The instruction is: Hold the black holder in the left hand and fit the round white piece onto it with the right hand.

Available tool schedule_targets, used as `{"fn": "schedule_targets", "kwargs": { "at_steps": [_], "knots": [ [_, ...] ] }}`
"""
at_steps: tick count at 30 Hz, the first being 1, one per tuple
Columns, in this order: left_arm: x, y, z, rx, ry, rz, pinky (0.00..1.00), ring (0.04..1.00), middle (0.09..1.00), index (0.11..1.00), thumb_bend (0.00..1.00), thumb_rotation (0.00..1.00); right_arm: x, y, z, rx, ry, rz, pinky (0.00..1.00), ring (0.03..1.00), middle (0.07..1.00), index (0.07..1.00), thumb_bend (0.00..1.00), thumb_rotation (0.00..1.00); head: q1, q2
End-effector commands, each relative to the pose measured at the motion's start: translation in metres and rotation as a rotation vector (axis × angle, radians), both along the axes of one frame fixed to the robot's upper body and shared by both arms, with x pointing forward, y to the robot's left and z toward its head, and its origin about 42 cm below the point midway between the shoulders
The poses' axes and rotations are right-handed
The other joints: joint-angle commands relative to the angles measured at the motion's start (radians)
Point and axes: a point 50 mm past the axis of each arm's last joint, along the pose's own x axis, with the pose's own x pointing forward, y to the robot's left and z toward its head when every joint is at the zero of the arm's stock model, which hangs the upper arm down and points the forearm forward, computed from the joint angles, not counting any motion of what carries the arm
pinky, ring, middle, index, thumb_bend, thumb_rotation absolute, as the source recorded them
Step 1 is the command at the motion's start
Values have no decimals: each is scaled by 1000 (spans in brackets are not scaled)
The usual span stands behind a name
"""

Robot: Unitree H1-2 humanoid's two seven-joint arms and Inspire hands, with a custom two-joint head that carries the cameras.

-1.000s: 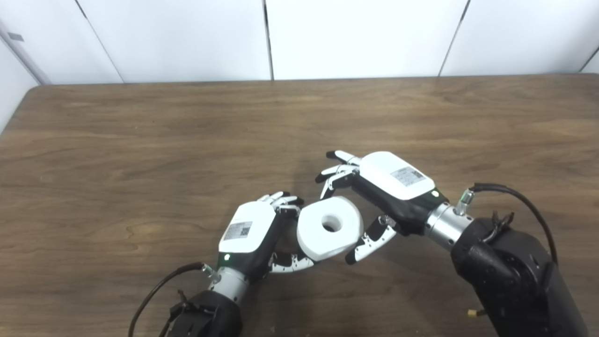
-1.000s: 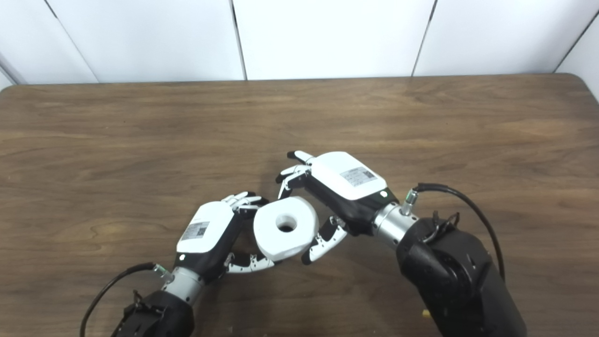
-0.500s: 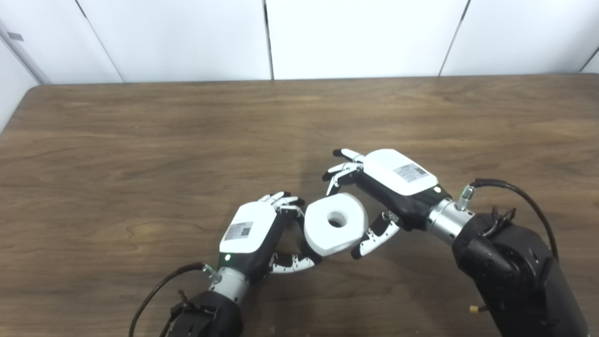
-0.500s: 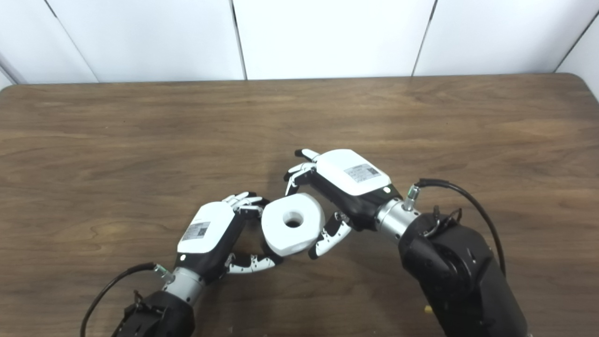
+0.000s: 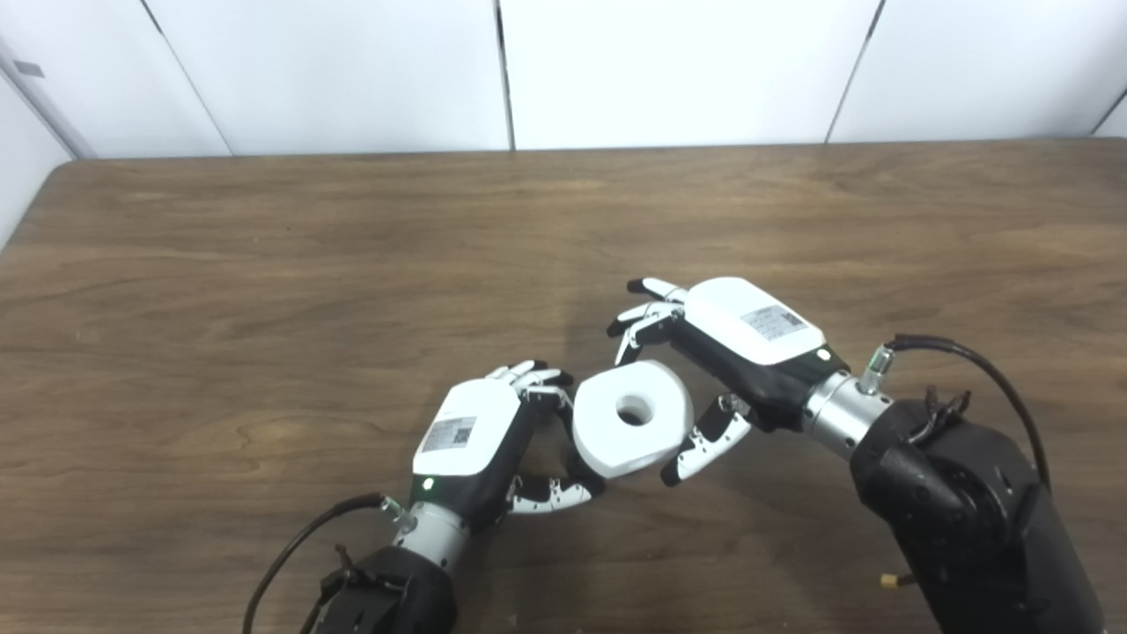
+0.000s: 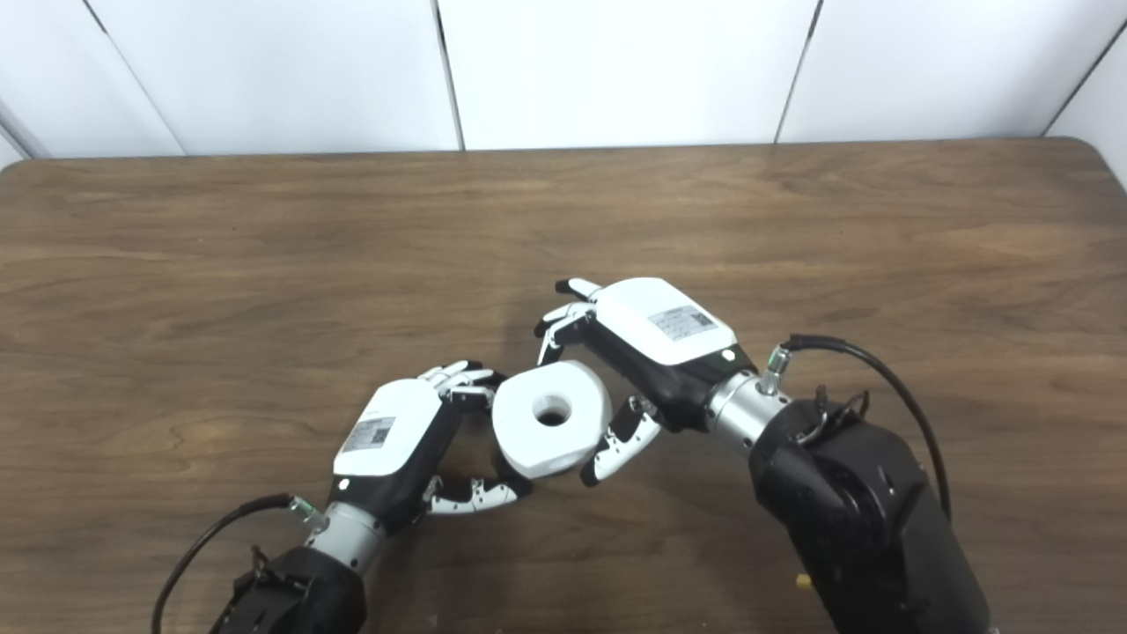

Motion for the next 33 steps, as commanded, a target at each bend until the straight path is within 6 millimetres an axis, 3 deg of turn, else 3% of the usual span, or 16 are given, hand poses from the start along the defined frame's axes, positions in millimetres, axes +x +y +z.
{"fn": "schedule_targets", "kwargs": {
  "at_steps": [1, 4, 10, 15, 33],
  "knots": [
    [-11, -1, -19, 17, 143, -29, 881, 903, 828, 491, 509, 45, 4, 0, 13, -6, -51, 9, 846, 967, 816, 530, 703, 206, 1, 0],
    [-11, -1, -19, 16, 141, -31, 882, 903, 828, 491, 509, 44, 4, -1, 15, -32, -33, 10, 865, 978, 829, 590, 897, 312, 2, 1],
    [-11, -2, -19, 17, 140, -31, 882, 902, 826, 491, 509, 45, 3, -3, 17, -76, 14, 3, 923, 1000, 867, 650, 986, 429, 2, 1],
    [-10, -3, -20, 14, 150, -30, 889, 907, 829, 491, 509, 45, 3, -2, 18, -100, 34, -5, 994, 1000, 908, 699, 1000, 442, 4, 1],
    [-10, -3, -21, 17, 153, -31, 887, 906, 827, 491, 509, 44, 4, -2, 18, -127, 40, -20, 1000, 1000, 933, 758, 1000, 486, 4, -3]
  ]
}}
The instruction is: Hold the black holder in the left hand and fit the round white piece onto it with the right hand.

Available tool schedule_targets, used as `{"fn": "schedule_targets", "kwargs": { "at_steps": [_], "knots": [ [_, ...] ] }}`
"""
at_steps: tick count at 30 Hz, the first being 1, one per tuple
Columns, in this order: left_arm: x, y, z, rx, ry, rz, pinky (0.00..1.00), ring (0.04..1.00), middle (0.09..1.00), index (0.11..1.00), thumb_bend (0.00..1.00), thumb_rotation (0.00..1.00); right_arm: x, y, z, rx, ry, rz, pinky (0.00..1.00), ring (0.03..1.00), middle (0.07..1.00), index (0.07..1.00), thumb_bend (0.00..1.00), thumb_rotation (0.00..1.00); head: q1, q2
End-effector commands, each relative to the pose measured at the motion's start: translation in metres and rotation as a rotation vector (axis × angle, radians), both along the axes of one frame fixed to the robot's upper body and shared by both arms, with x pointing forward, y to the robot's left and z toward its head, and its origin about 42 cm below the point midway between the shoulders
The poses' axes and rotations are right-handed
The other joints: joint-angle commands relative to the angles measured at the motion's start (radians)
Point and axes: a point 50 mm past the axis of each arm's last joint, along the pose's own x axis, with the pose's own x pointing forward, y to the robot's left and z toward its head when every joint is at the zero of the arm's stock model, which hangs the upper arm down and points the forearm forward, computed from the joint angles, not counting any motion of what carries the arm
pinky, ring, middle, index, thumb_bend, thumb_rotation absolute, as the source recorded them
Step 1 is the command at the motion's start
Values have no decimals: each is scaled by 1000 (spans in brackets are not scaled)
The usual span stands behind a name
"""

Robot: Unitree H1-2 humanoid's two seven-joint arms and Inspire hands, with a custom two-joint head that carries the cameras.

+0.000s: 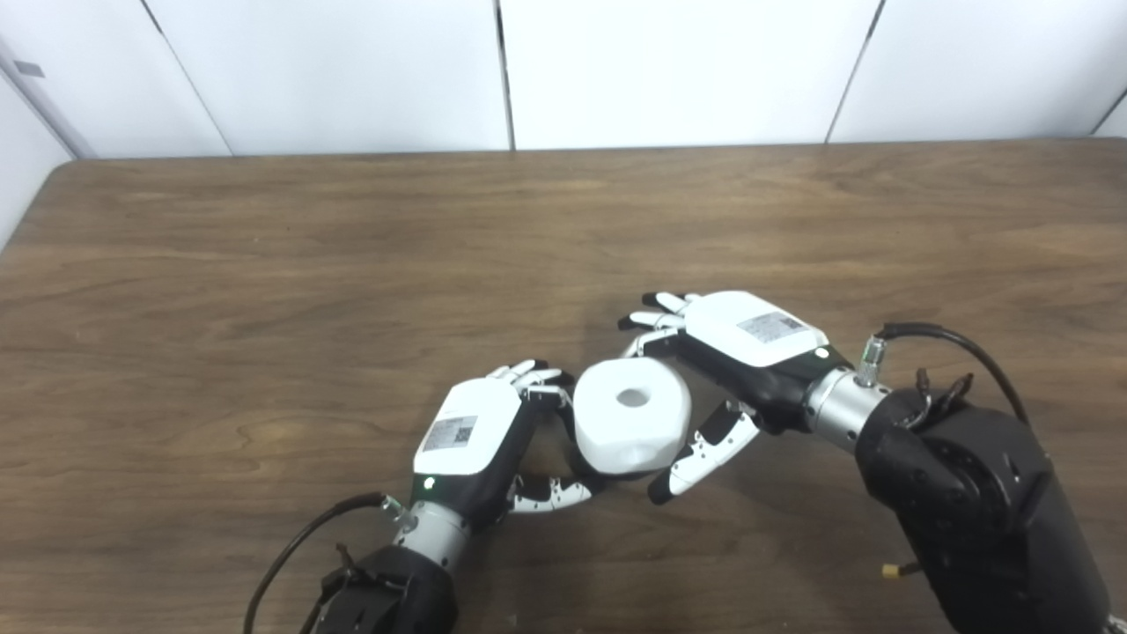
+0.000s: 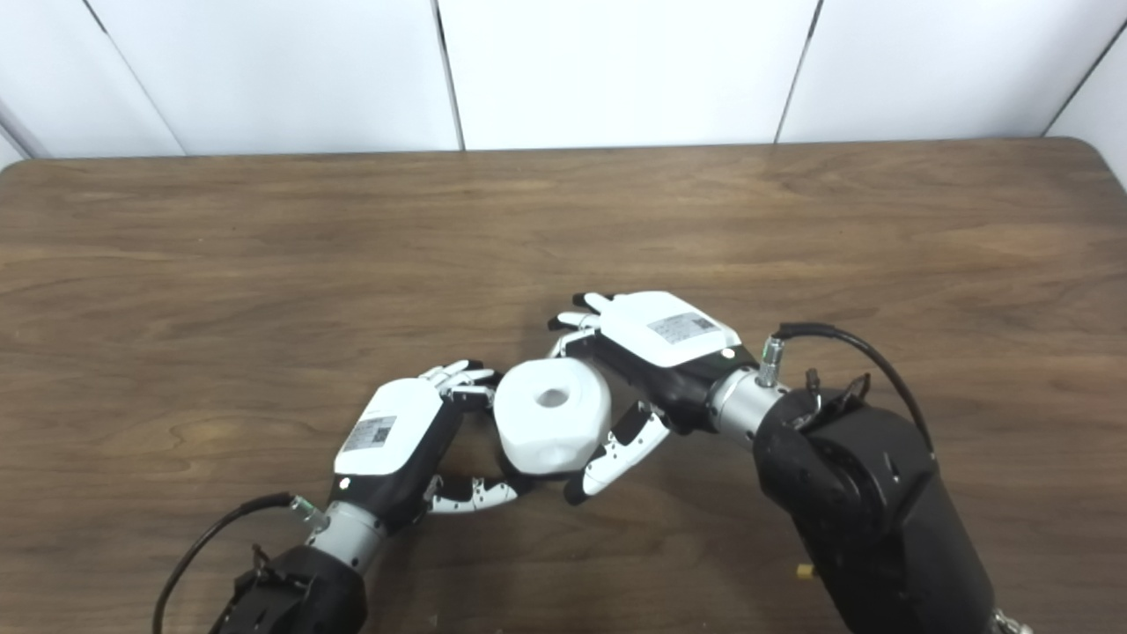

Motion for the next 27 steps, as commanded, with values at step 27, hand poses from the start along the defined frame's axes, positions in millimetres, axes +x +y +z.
{"fn": "schedule_targets", "kwargs": {
  "at_steps": [27],
  "knots": [
    [-5, 1, -31, 46, 176, -24, 880, 898, 823, 491, 509, 46, 4, -13, 36, 50, -115, -42, 1000, 1000, 940, 795, 1000, 502, 6, -18]
  ]
}}
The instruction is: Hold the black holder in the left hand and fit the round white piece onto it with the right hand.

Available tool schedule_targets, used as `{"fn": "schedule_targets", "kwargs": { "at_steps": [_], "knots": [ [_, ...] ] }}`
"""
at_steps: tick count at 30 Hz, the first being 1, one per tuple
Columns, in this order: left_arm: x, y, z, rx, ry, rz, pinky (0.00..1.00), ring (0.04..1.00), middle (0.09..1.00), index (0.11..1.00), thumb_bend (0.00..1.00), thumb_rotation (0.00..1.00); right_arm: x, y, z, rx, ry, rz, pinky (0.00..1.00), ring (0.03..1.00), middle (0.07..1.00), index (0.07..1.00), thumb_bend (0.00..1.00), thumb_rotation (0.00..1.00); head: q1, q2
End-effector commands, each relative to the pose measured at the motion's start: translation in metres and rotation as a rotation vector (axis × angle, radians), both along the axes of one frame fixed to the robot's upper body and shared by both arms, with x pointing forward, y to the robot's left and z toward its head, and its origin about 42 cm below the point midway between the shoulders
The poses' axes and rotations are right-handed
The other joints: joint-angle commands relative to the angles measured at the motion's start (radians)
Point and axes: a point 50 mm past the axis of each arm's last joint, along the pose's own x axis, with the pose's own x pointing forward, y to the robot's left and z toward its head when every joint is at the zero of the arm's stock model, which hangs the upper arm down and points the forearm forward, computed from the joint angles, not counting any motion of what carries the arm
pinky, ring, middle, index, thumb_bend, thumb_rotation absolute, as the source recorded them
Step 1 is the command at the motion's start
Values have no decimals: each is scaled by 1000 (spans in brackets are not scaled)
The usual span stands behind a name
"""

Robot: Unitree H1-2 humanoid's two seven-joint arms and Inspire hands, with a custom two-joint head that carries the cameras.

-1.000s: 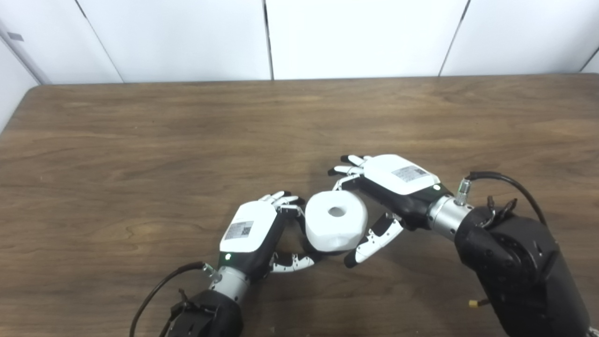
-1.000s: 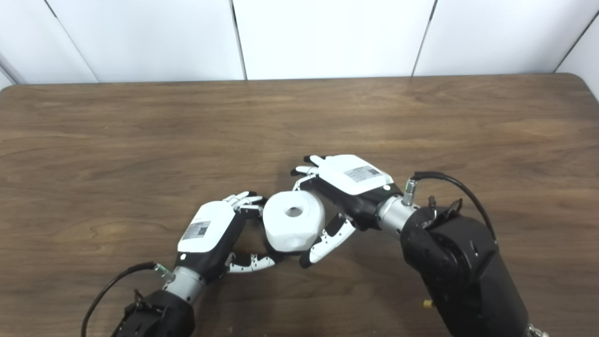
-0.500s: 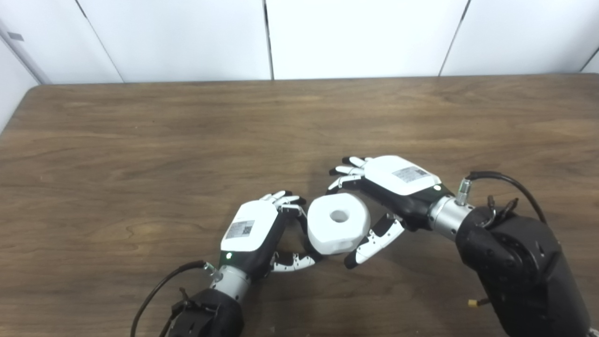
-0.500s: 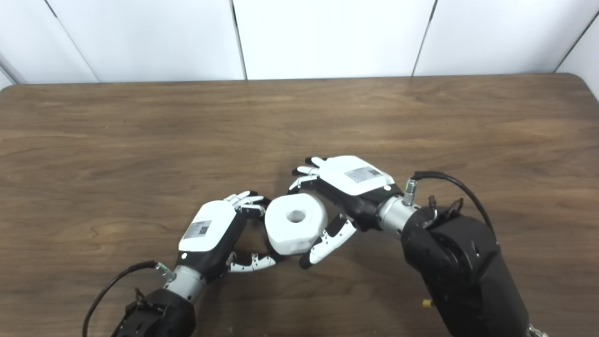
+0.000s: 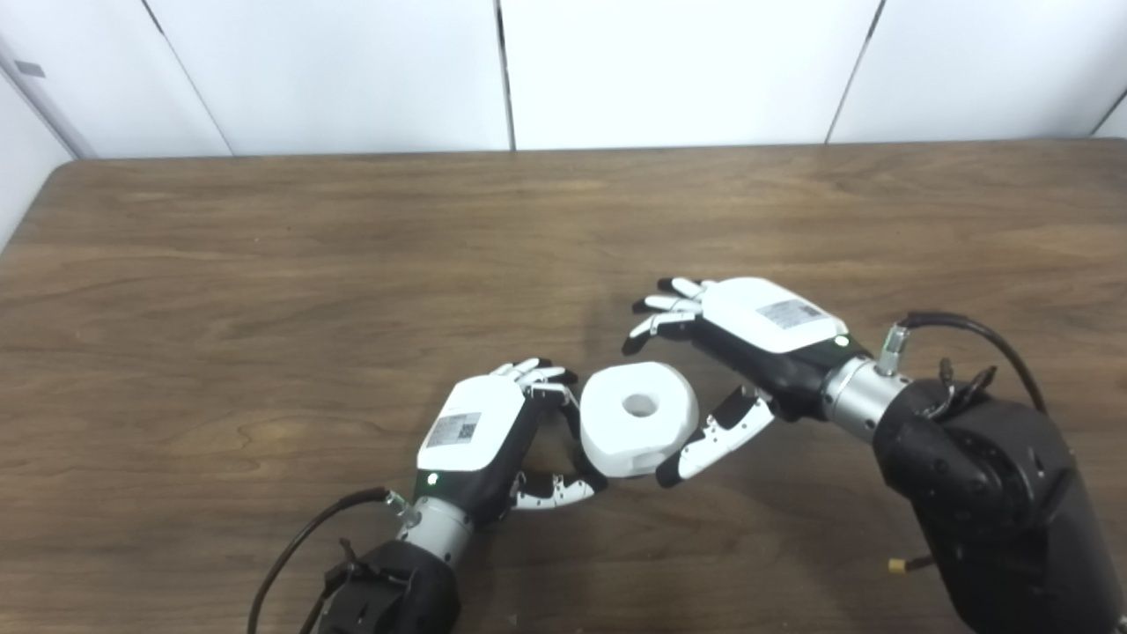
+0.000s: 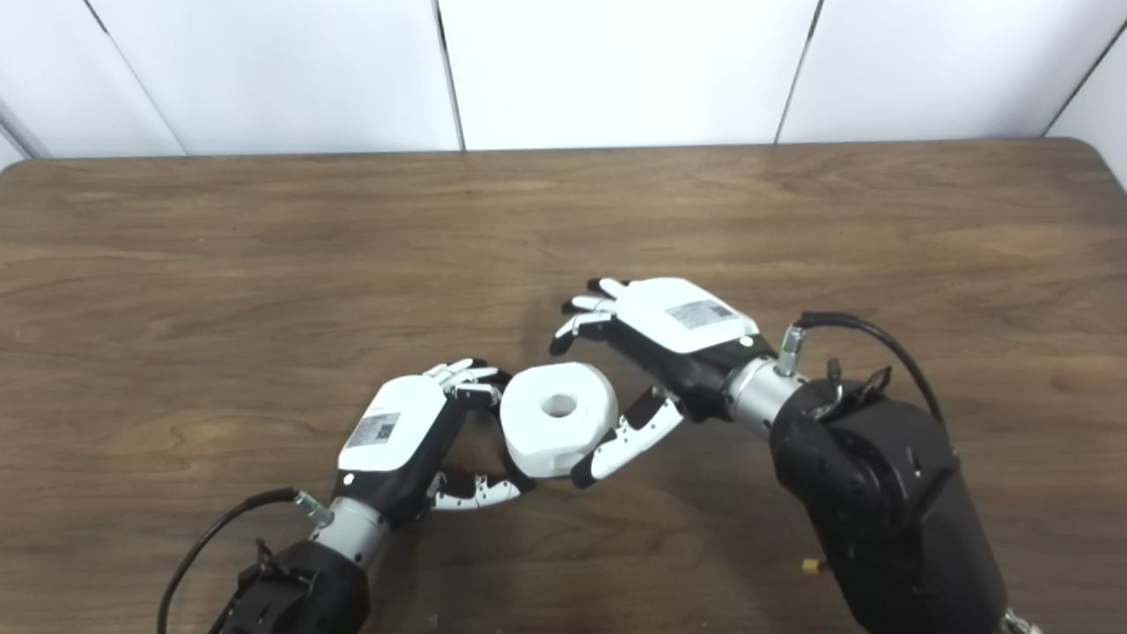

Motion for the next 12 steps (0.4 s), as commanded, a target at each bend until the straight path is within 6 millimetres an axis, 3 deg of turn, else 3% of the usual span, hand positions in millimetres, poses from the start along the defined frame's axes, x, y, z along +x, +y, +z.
{"fn": "schedule_targets", "kwargs": {
  "at_steps": [1, 12],
  "knots": [
    [-9, 3, -30, 43, 173, -16, 879, 897, 823, 491, 509, 46, 0, -1, 23, 20, -86, 2, 1000, 1000, 944, 800, 1000, 507, 0, 1],
    [-10, 7, -30, 33, 181, 5, 880, 890, 815, 491, 510, 45, -2, -12, 47, 9, -97, -35, 1000, 1000, 971, 848, 1000, 531, 6, -1]
  ]
}}
